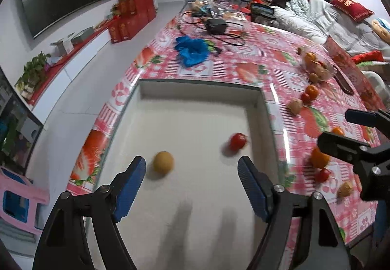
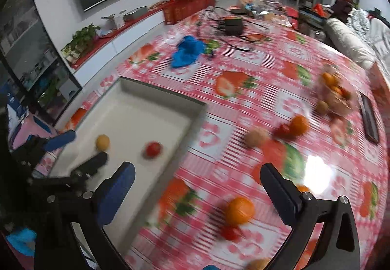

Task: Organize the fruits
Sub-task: 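Move both open tools back toward the fruits on the tablecloth, then grasp the wrinkled tan fruit with the right tool while the left grasps an orange, then carry both fruits over the white tray and open both tools to release them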

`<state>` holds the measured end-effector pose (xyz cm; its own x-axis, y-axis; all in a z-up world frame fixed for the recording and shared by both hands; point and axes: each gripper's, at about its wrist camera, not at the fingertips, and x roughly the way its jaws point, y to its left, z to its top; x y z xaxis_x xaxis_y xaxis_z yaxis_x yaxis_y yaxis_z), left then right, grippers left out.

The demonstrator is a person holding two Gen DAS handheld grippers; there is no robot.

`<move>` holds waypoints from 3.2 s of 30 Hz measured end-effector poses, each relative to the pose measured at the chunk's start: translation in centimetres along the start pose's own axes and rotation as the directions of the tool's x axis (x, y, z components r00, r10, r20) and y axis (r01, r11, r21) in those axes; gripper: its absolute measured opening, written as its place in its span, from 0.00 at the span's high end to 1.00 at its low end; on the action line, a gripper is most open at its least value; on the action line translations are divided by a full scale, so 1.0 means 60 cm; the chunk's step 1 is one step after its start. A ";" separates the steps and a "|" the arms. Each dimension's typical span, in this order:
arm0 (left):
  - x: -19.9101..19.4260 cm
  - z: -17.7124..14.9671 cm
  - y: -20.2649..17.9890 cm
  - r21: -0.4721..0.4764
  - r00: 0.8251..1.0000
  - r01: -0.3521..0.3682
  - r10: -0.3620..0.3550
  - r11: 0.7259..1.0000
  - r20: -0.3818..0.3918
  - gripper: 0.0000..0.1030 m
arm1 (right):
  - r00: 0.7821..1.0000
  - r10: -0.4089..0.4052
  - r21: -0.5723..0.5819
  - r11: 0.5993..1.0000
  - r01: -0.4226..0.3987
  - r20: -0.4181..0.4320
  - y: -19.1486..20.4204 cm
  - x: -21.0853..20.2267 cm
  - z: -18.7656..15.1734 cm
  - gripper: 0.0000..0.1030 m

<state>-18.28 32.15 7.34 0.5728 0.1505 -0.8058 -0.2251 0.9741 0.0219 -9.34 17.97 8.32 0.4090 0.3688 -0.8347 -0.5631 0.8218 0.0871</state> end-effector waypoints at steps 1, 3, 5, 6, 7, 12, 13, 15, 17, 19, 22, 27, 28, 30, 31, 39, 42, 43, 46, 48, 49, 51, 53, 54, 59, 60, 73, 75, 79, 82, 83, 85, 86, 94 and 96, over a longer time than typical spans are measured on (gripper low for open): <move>-0.003 -0.002 -0.010 0.010 1.000 0.007 -0.007 1.000 0.000 0.21 | 1.000 -0.017 0.012 1.000 0.017 0.002 -0.017 -0.010 -0.015 0.00; -0.009 -0.009 -0.035 0.039 1.000 0.022 -0.022 0.999 -0.001 0.21 | 0.999 -0.040 0.038 0.998 0.040 0.003 -0.046 -0.025 -0.039 0.00; -0.011 -0.016 -0.062 0.067 0.999 0.041 -0.041 0.997 -0.007 0.21 | 0.997 -0.074 0.082 0.994 0.073 -0.002 -0.085 -0.041 -0.071 0.00; -0.012 -0.019 -0.073 0.078 0.999 0.048 -0.047 0.996 -0.011 0.21 | 0.996 -0.088 0.102 0.991 0.089 -0.006 -0.101 -0.046 -0.086 0.00; -0.011 -0.022 -0.085 0.090 0.998 0.055 -0.053 0.994 -0.016 0.21 | 0.994 -0.110 0.130 0.985 0.111 -0.014 -0.122 -0.051 -0.106 0.00; -0.007 -0.041 -0.145 0.155 0.996 0.083 -0.077 0.984 -0.047 0.21 | 0.987 -0.151 0.210 0.965 0.157 -0.047 -0.174 -0.059 -0.176 0.00; -0.007 -0.045 -0.153 0.165 0.996 0.084 -0.077 0.983 -0.049 0.21 | 0.988 -0.148 0.214 0.964 0.156 -0.050 -0.176 -0.059 -0.186 0.00; -0.007 -0.050 -0.165 0.180 0.996 0.081 -0.073 0.980 -0.053 0.21 | 0.989 -0.142 0.202 0.968 0.148 -0.044 -0.169 -0.059 -0.201 0.00; -0.005 -0.052 -0.169 0.182 0.996 0.080 -0.071 0.980 -0.060 0.21 | 0.990 -0.136 0.159 0.977 0.140 -0.036 -0.148 -0.055 -0.208 0.00; -0.006 -0.051 -0.168 0.177 0.996 0.074 -0.064 0.981 -0.064 0.21 | 0.990 -0.137 0.110 0.984 0.140 -0.034 -0.128 -0.043 -0.210 0.00; -0.009 -0.047 -0.166 0.169 0.996 0.070 -0.059 0.983 -0.069 0.21 | 0.988 -0.151 0.058 0.987 0.152 -0.029 -0.105 -0.023 -0.210 0.00; -0.009 -0.038 -0.181 0.180 0.995 0.080 -0.068 0.980 -0.075 0.21 | 0.990 -0.142 0.074 0.987 0.143 -0.016 -0.105 -0.006 -0.212 0.13; -0.007 -0.035 -0.187 0.186 0.995 0.084 -0.071 0.979 -0.077 0.21 | 0.990 -0.140 0.078 0.987 0.141 -0.018 -0.107 -0.004 -0.214 0.31; -0.001 -0.029 -0.205 0.200 0.993 0.096 -0.081 0.975 -0.085 0.21 | 0.988 -0.153 0.087 0.984 0.154 -0.020 -0.112 -0.002 -0.217 0.45; 0.004 -0.026 -0.216 0.207 0.992 0.108 -0.091 0.972 -0.093 0.21 | 0.987 -0.160 0.082 0.984 0.160 -0.014 -0.113 -0.005 -0.219 0.54; 0.064 -0.007 -0.285 0.243 0.988 0.116 -0.086 0.963 -0.132 0.21 | 0.994 -0.113 0.153 0.982 0.109 0.016 -0.162 -0.034 -0.241 0.70; 0.089 -0.003 -0.297 0.238 0.987 0.105 -0.071 0.965 -0.146 0.21 | 0.994 -0.103 0.177 0.979 0.098 0.020 -0.181 -0.046 -0.251 0.70; 0.097 -0.002 -0.300 0.237 0.985 0.105 -0.069 0.966 -0.157 0.22 | 0.995 -0.101 0.186 0.978 0.095 0.022 -0.187 -0.050 -0.255 0.70; 0.114 -0.002 -0.303 0.224 0.981 0.114 -0.073 0.968 -0.180 0.44 | 0.995 -0.096 0.202 0.975 0.089 0.026 -0.199 -0.057 -0.262 0.70; 0.116 0.000 -0.300 0.190 0.976 0.150 -0.115 0.970 -0.184 0.60 | 0.995 -0.092 0.211 0.974 0.084 0.029 -0.204 -0.058 -0.264 0.70; 0.116 0.001 -0.300 0.187 0.976 0.149 -0.113 0.971 -0.188 0.60 | 0.995 -0.091 0.213 0.973 0.083 0.030 -0.206 -0.058 -0.264 0.70; 0.113 0.002 -0.297 0.172 0.976 0.152 -0.121 0.973 -0.182 0.60 | 0.996 -0.088 0.218 0.973 0.079 0.032 -0.208 -0.059 -0.264 0.70; 0.104 0.002 -0.293 0.163 0.978 0.151 -0.123 0.975 -0.169 0.60 | 0.996 -0.087 0.217 0.973 0.078 0.033 -0.209 -0.059 -0.265 0.70; 0.097 0.002 -0.290 0.160 0.980 0.149 -0.124 0.976 -0.156 0.60 | 0.996 -0.087 0.218 0.973 0.077 0.035 -0.209 -0.059 -0.265 0.70; 0.063 0.007 -0.275 0.159 0.985 0.150 -0.134 0.976 -0.107 0.60 | 0.996 -0.080 0.227 0.971 0.070 0.035 -0.211 -0.061 -0.265 0.70; 0.053 0.008 -0.271 0.160 0.986 0.150 -0.137 0.976 -0.093 0.60 | 0.996 -0.079 0.229 0.971 0.069 0.034 -0.212 -0.061 -0.264 0.70; -0.001 0.003 -0.213 0.135 0.990 0.143 -0.141 0.980 -0.022 0.60 | 0.997 -0.077 0.215 0.974 0.069 0.031 -0.195 -0.068 -0.247 0.70; -0.005 0.003 -0.206 0.132 0.991 0.137 -0.136 0.982 -0.015 0.60 | 0.997 -0.076 0.202 0.977 0.068 0.031 -0.187 -0.068 -0.241 0.70; -0.009 0.002 -0.191 0.121 0.992 0.123 -0.123 0.985 -0.006 0.60 | 0.997 -0.069 0.182 0.981 0.062 0.033 -0.172 -0.068 -0.226 0.70; -0.013 0.001 -0.176 0.108 0.993 0.120 -0.121 0.987 0.000 0.60 | 0.997 -0.067 0.168 0.984 0.060 0.036 -0.161 -0.068 -0.217 0.70; -0.013 0.001 -0.170 0.103 0.993 0.119 -0.120 0.987 0.001 0.60 | 0.997 -0.067 0.162 0.985 0.060 0.036 -0.156 -0.068 -0.213 0.70; -0.013 -0.001 -0.158 0.092 0.993 0.116 -0.117 0.989 0.003 0.60 | 0.997 -0.066 0.151 0.987 0.060 0.035 -0.148 -0.066 -0.206 0.70; -0.012 -0.001 -0.152 0.086 0.993 0.114 -0.114 0.990 0.001 0.60 | 0.997 -0.066 0.146 0.988 0.060 0.035 -0.143 -0.065 -0.202 0.70; -0.009 -0.007 -0.096 0.036 0.996 0.087 -0.087 0.996 0.002 0.60 | 0.998 -0.051 0.096 0.994 0.047 0.035 -0.100 -0.058 -0.163 0.70; -0.010 -0.009 -0.081 0.025 0.997 0.081 -0.081 0.996 0.005 0.60 | 0.998 -0.043 0.086 0.995 0.040 0.036 -0.090 -0.056 -0.153 0.70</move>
<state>-17.94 27.21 7.40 0.5930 0.0718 -0.8020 -0.1583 0.9870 -0.0286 -14.29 8.31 5.66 0.4587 0.3481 -0.8176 -0.4822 0.8703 0.1000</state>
